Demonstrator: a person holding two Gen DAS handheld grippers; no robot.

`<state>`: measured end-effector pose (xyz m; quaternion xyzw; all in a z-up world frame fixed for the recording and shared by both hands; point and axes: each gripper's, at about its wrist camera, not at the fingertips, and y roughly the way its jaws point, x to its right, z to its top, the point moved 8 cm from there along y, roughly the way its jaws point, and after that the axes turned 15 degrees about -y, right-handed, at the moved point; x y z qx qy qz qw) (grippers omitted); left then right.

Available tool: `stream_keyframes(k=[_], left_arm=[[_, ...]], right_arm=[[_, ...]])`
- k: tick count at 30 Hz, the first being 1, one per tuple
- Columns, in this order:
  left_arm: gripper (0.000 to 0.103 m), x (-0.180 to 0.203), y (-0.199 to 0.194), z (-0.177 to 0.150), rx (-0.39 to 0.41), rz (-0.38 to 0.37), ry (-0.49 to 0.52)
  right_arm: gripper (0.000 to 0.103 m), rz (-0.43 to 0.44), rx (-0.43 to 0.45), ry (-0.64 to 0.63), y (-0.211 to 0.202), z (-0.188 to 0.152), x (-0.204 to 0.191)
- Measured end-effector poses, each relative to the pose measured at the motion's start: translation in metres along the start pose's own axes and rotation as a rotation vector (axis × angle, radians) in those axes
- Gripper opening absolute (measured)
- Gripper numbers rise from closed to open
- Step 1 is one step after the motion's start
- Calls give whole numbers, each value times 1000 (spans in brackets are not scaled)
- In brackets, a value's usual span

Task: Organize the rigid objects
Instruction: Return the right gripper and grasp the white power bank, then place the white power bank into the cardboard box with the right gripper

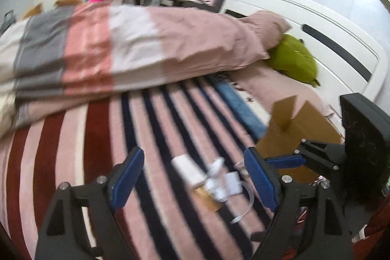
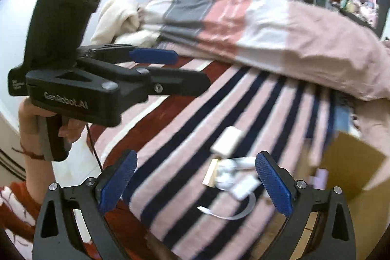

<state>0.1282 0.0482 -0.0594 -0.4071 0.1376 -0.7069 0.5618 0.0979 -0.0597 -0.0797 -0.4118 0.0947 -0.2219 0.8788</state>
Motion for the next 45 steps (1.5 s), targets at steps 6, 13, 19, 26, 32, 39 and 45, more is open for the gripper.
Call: stream_keyframes(k=[6,13,19,26,32,39,45], left_arm=[[82,-57,18,-36,-14,28,-103],[82,-92,24,-62,-45,55,-184],[82,-88,20,-61,-46,28,-201],[82,-23,17,-37,-54,-149,-161],[53,60,14,-18,-79,-277,-66],[39,152,39,-7,-133,-319,55],[39,223,92,-14,-281,-323,142]], right_arm=[[79,-1,-115,133,89,-17,12],[50,-126,-213,294,166,-44,78],[31,-164,-212,239,164,-41,79],[31,-54,-55,60,93,-8,14],[31,-22,89,-34,14,6,-16],[31,-102,174,36,-52,-14,36],[31,-171,119,118,-86,-57,90]])
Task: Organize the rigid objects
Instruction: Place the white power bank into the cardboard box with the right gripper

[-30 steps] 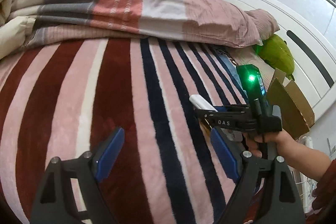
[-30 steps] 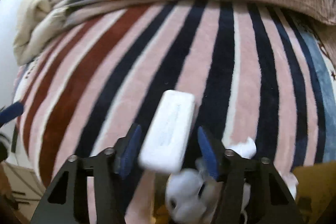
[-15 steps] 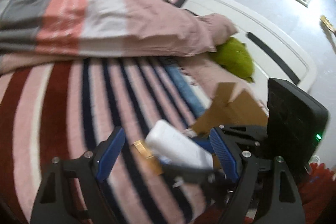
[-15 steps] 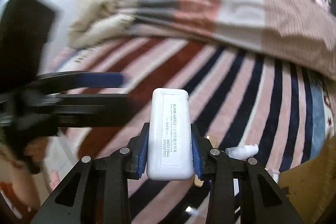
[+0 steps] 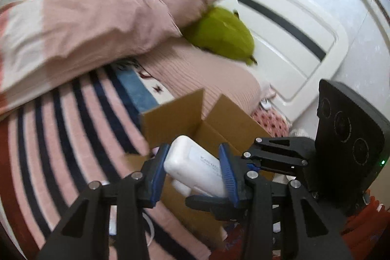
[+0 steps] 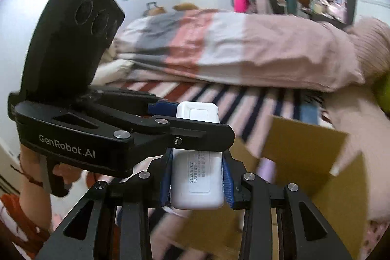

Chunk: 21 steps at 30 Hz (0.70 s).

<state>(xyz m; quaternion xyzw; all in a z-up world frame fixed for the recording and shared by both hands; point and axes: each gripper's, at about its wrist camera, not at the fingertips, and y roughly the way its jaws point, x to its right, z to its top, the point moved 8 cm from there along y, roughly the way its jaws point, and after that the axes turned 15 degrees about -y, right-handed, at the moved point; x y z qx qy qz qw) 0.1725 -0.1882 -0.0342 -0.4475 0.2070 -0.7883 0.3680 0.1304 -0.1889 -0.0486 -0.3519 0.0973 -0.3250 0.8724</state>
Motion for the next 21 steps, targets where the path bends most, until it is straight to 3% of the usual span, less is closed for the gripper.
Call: stream_keyframes(k=[7,11,13,16,21], left_arm=[[39,26,72,-1,-211,53,31],[40,24,89,-6,-260,120,40],[53,21,85,-7,-250,121,32],[67,17,59,-1,-170,117,32],[76,-13,-16,6,9,159,12]], right_arm=[[31,-19,-240,72,8,-43,56],[31,-67,-344,64,15,-63,68],[33,-107,-365,52,16,-67,71],[36,-118,-369,76,16,-67,73],[36,-68,-242,33,4,-38,43]])
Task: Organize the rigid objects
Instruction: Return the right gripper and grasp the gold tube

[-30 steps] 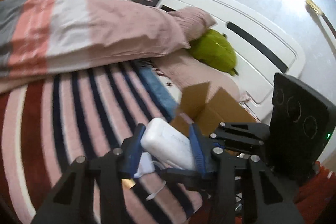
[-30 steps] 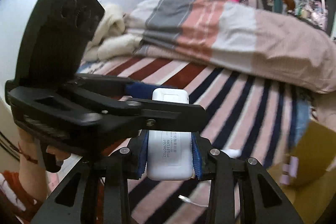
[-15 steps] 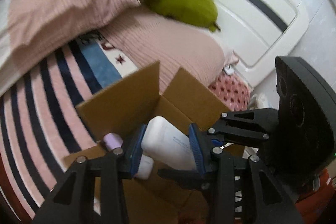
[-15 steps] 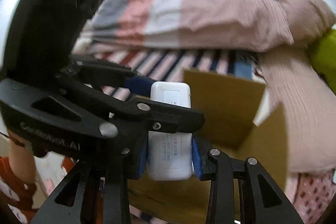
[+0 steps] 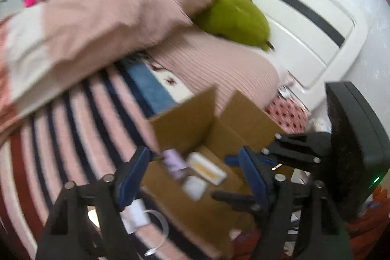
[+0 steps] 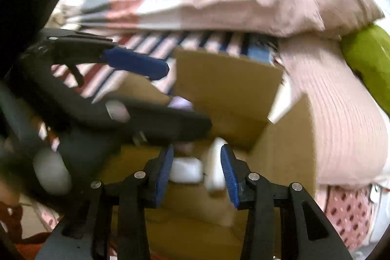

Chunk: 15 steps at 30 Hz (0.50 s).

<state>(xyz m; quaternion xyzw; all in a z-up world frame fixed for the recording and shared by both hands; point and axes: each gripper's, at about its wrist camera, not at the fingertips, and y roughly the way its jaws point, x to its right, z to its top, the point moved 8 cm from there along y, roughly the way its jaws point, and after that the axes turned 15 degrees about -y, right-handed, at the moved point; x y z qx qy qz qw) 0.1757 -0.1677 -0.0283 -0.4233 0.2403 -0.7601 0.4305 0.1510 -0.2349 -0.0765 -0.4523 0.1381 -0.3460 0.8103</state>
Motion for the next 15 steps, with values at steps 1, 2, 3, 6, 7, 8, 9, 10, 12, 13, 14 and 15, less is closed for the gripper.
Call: stream_keyframes(k=[1,2,3,6,7,8,9,10,12,13,14,15], left_arm=[[76,-11,-13,0,32,14,-11],[77,-25,-28,-1,67,30,-25],[78,-39,-40,-3,101,48,-43],[81,-83,-75,-17,181,99,-97],[81,-100,-84,-25,202,121,-118],[81,-112,-89,-30,215,137,-133],[81,-129,-93,-37,230,159,-153],[81,-143,-96,-45,240,176,-171],[81,-169,-98,-63,251,189,-209],[81,-179,-97,-72,253,188,-223],[81,-189,-96,-81,251,184,-237],[81,-199,-95,-91,247,180,-247]], right_arm=[[37,34,37,-15,-5,10,-13],[37,56,60,-25,-8,16,-22],[38,86,90,-45,-12,26,-38],[41,142,145,-108,-13,51,-80],[41,160,153,-126,-11,57,-93],[41,187,156,-149,-6,64,-110],[41,205,154,-161,-1,68,-121],[41,224,146,-174,6,71,-134],[41,259,113,-190,24,73,-158],[41,274,92,-190,33,69,-167],[41,289,66,-188,46,66,-174],[41,298,38,-177,61,63,-178]])
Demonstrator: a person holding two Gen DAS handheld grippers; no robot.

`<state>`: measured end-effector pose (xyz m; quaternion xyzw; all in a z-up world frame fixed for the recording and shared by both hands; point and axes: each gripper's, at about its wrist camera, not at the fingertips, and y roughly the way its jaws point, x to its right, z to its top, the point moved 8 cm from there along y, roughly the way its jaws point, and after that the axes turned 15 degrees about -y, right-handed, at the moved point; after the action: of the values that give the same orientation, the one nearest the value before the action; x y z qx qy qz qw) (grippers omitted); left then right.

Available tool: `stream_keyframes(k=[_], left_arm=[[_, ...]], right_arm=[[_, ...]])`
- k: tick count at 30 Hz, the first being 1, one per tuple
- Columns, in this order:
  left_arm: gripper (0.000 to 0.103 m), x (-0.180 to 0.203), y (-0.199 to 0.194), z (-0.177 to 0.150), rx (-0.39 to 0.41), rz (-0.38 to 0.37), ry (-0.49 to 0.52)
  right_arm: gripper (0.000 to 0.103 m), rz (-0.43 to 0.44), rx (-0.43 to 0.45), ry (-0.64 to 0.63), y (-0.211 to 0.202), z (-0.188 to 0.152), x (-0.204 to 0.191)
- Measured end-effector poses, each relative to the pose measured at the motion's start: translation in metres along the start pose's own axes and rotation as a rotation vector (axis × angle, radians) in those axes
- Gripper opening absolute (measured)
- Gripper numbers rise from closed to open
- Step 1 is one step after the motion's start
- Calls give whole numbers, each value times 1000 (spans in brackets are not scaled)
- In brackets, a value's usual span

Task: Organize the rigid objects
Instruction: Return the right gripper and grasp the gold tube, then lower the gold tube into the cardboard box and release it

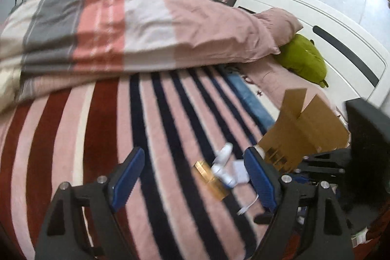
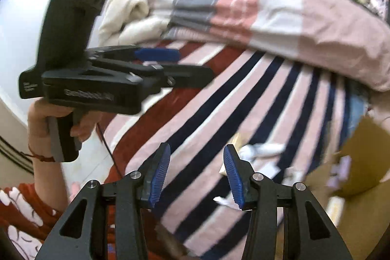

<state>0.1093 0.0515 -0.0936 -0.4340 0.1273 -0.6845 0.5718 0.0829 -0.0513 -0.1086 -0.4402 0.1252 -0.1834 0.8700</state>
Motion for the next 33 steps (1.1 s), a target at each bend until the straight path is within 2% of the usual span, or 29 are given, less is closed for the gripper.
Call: stream_keyframes(k=[4,7,10,12,17,18,19,25,30,32,33], left_arm=[[81,-33,7,-24,-10,8,-43],[81,-49,10,-35,-20,5,-74],[81,-59,12,-43,-25,2,-102],[81,-64,11,-45,-24,2,-117],[81,-68,11,-43,-24,-2,-133],[81,-68,11,-44,-25,-4,-133],[81,-67,11,-44,-29,-12,-132],[81,-35,11,-33,-47,-79,-108],[81,21,4,-13,-42,-169,-41],[74,48,2,-5,-46,-223,-15],[60,65,1,-1,-55,-255,4]], right_arm=[[41,20,-115,94,56,-36,6],[41,-63,-178,119,85,-57,25],[41,-122,-200,132,105,-66,42],[40,-120,-198,148,113,-65,47],[28,-162,-178,144,124,-52,58],[16,-191,-182,137,124,-50,61],[14,-199,-181,131,123,-51,63],[13,-143,-78,57,89,-30,38],[13,-80,71,-6,29,4,10],[13,-76,120,-36,7,14,2],[13,-83,143,-50,-5,17,0]])
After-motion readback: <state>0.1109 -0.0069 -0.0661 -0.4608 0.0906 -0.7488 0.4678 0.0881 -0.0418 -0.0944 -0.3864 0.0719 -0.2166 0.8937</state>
